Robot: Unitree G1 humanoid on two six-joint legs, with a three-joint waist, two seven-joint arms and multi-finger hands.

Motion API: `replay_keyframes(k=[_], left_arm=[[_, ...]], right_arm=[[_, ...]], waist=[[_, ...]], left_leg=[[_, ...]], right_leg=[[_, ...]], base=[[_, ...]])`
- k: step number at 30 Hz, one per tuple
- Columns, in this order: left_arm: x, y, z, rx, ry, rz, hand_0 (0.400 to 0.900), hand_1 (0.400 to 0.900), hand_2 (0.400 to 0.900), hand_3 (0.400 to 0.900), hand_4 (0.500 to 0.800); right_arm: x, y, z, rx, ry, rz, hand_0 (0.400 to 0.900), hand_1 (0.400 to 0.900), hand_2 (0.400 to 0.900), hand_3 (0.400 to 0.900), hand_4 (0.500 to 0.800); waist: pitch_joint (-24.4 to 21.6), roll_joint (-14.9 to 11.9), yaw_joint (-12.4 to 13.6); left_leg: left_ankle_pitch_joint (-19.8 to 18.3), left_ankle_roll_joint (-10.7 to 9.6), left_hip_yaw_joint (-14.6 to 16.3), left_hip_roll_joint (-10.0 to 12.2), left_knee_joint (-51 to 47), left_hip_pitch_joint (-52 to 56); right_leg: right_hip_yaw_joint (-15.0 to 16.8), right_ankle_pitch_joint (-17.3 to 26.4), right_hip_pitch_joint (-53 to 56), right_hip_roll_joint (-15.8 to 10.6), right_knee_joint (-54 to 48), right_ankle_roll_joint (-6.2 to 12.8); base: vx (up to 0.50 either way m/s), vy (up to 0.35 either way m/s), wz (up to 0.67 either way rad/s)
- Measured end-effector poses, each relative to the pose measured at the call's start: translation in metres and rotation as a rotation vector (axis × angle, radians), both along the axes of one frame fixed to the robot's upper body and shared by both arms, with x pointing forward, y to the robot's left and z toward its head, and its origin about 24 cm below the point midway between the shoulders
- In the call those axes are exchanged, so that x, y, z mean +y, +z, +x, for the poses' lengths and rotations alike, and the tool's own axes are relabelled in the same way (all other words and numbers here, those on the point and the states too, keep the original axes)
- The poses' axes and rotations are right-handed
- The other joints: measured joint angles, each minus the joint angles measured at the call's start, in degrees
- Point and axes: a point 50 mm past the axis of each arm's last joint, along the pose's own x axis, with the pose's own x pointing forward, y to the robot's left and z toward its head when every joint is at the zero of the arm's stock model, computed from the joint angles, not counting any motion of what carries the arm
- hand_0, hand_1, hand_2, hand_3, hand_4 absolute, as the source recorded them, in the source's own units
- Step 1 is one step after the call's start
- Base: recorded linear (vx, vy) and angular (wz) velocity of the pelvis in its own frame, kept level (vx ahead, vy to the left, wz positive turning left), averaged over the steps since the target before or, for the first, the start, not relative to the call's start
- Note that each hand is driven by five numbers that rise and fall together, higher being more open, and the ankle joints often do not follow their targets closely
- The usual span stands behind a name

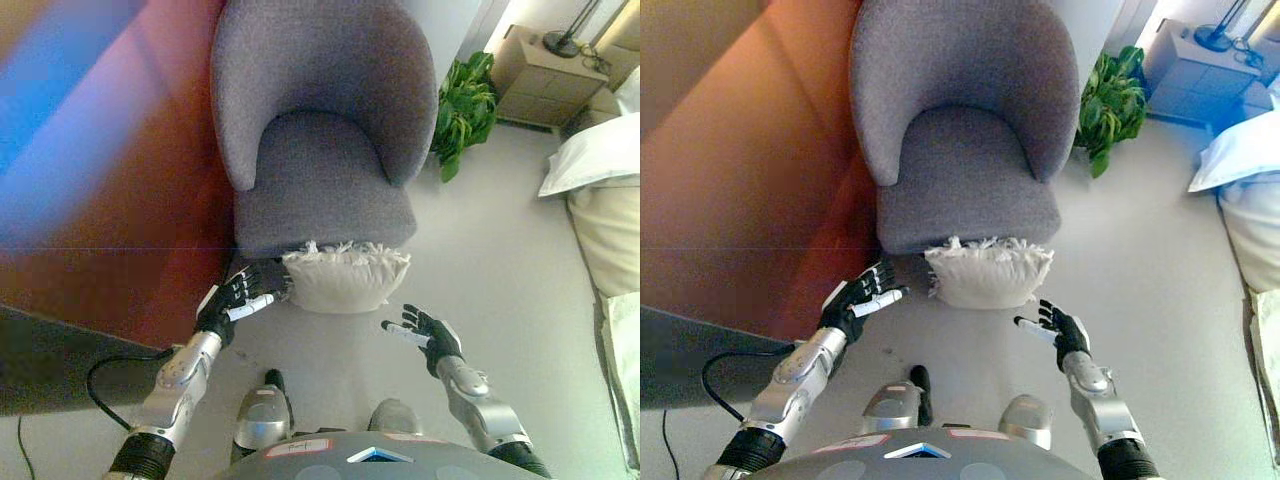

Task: Pick up the pillow and put it on the sofa.

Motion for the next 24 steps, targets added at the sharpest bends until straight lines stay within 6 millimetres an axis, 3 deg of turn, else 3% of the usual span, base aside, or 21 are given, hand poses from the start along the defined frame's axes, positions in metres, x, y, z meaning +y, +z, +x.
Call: replay_keyframes(k=[3, 6, 7, 9, 10, 12, 13, 15, 16, 19, 20, 21, 24], left_arm=[[0.003, 0.001, 0.000, 0.007, -0.004, 0.012, 0.900, 0.900, 0.900, 0.900, 0.800], [0.003, -0.003, -0.002, 0.035, -0.005, 0.013, 0.900, 0.900, 0.900, 0.900, 0.800], [0.002, -0.005, -0.005, 0.043, -0.004, 0.009, 0.900, 0.900, 0.900, 0.900, 0.800], [0.003, -0.007, -0.010, 0.059, -0.001, 0.010, 0.900, 0.900, 0.900, 0.900, 0.800], [0.004, -0.009, -0.014, 0.065, 0.001, 0.011, 0.900, 0.900, 0.900, 0.900, 0.800], [0.013, -0.008, -0.023, 0.080, 0.000, 0.042, 0.900, 0.900, 0.900, 0.900, 0.800], [0.018, -0.010, -0.027, 0.095, 0.017, 0.054, 0.900, 0.900, 0.900, 0.900, 0.800], [0.003, -0.015, -0.035, 0.105, 0.005, -0.008, 0.900, 0.900, 0.900, 0.900, 0.800], [-0.007, -0.017, -0.037, 0.108, -0.018, -0.044, 0.900, 0.900, 0.900, 0.900, 0.800], [-0.027, -0.014, -0.031, 0.078, -0.120, -0.093, 0.900, 0.900, 0.900, 0.900, 0.800], [-0.029, -0.013, -0.030, 0.070, -0.130, -0.096, 0.900, 0.900, 0.900, 0.900, 0.800], [-0.031, -0.010, -0.025, 0.055, -0.149, -0.100, 0.900, 0.900, 0.900, 0.900, 0.800], [-0.028, 0.008, -0.003, -0.052, -0.183, -0.068, 0.900, 0.900, 0.900, 0.900, 0.800]], right_arm=[[-0.002, -0.002, -0.005, 0.009, 0.009, -0.031, 0.900, 0.900, 0.900, 0.900, 0.800], [-0.008, -0.001, -0.005, -0.013, 0.031, -0.100, 0.900, 0.900, 0.900, 0.900, 0.800], [-0.009, -0.001, -0.007, -0.016, 0.038, -0.129, 0.900, 0.900, 0.900, 0.900, 0.800], [-0.012, -0.003, -0.012, -0.004, 0.054, -0.171, 0.900, 0.900, 0.900, 0.900, 0.800], [-0.014, -0.004, -0.019, 0.000, 0.069, -0.198, 0.900, 0.900, 0.900, 0.900, 0.800], [-0.014, -0.007, -0.030, 0.014, 0.100, -0.241, 0.900, 0.900, 0.900, 0.900, 0.800], [-0.021, -0.006, -0.028, 0.010, 0.144, -0.315, 0.900, 0.900, 0.900, 0.900, 0.800], [-0.051, 0.012, -0.015, -0.050, 0.197, -0.512, 0.900, 0.900, 0.900, 0.900, 0.800], [-0.070, 0.024, -0.009, -0.080, 0.212, -0.621, 0.900, 0.900, 0.900, 0.900, 0.800], [-0.110, 0.052, 0.011, -0.133, 0.189, -0.877, 0.900, 0.900, 0.900, 0.900, 0.800], [-0.114, 0.055, 0.014, -0.139, 0.190, -0.911, 0.900, 0.900, 0.900, 0.900, 0.800], [-0.119, 0.064, 0.023, -0.171, 0.183, -0.978, 0.900, 0.900, 0.900, 0.900, 0.800], [-0.117, 0.077, 0.040, -0.257, 0.160, -1.044, 0.900, 0.900, 0.900, 0.900, 0.800]], waist=[[-0.8, 0.5, -0.3], [-0.7, 0.6, -2.1], [-0.6, 0.4, -3.3], [0.3, 0.2, -4.5], [0.5, -0.2, -4.3], [0.6, -3.1, -4.1], [1.1, -4.2, -4.2], [2.4, 0.3, -4.0], [2.8, 2.8, -4.0], [3.6, 5.4, -4.4], [3.7, 5.4, -4.4], [5.0, 5.6, -4.4], [8.4, 4.7, -4.3]], left_leg=[[0.4, -0.1, -1.2, -0.1, -2.0, 0.7], [0.5, -0.7, -4.1, -0.5, -3.4, 0.6], [0.7, -1.2, -5.3, -0.5, -3.6, 0.7], [0.9, -2.8, -7.7, 0.4, -4.1, 1.9], [0.7, -4.3, -8.6, 1.0, -4.1, 2.5], [0.1, -7.5, -9.4, 2.1, -3.7, 2.8], [-0.2, -10.3, -9.2, 4.6, -2.4, 3.1], [-0.1, -9.9, -7.7, 10.1, -2.1, 1.6], [0.9, -8.6, -7.5, 12.0, -1.7, 0.1], [3.8, -7.2, -7.4, 13.6, 0.2, -4.5], [4.1, -7.5, -7.4, 13.6, 0.4, -5.1], [4.3, -8.0, -7.5, 13.5, 0.6, -5.6], [3.9, -12.0, -7.7, 13.0, 1.4, -8.1]], right_leg=[[-3.5, 0.6, -0.9, -0.2, -9.7, 0.91], [-3.3, 6.7, 0.5, -2.4, -30.2, 6.64], [-2.8, 9.6, 0.9, -3.5, -35.3, 6.45], [-2.0, 12.6, 0.0, -4.9, -35.0, 6.39], [-0.3, 12.7, 0.2, -4.8, -34.9, 6.41], [-0.6, 12.2, 1.9, -4.0, -33.3, 6.49], [0.4, 11.6, 3.3, -2.1, -31.7, 5.16], [-1.2, 10.7, 1.8, 1.4, -30.4, 3.74], [-2.7, 10.5, 1.7, 3.2, -30.3, 2.79], [-4.0, 9.2, -2.4, 3.9, -26.8, 1.43], [-4.2, 8.9, -3.0, 3.8, -26.1, 1.40], [-4.6, 8.3, -3.6, 3.3, -24.6, 1.47], [-5.1, 6.3, -6.4, 1.0, -19.9, 2.20]], base=[[0.29, -0.395, 0.48], [0.37, -0.432, 0.60], [0.33, -0.352, 0.46], [0.33, -0.349, 0.41], [0.30, -0.316, 0.35], [0.25, -0.215, 0.42], [0.15, -0.096, 0.46], [0.02, -0.092, 0.54], [-0.09, -0.088, 0.63], [-0.09, -0.021, 0.51], [-0.05, 0.030, 0.26], [-0.10, 0.027, 0.22], [-0.17, 0.009, 0.15]])
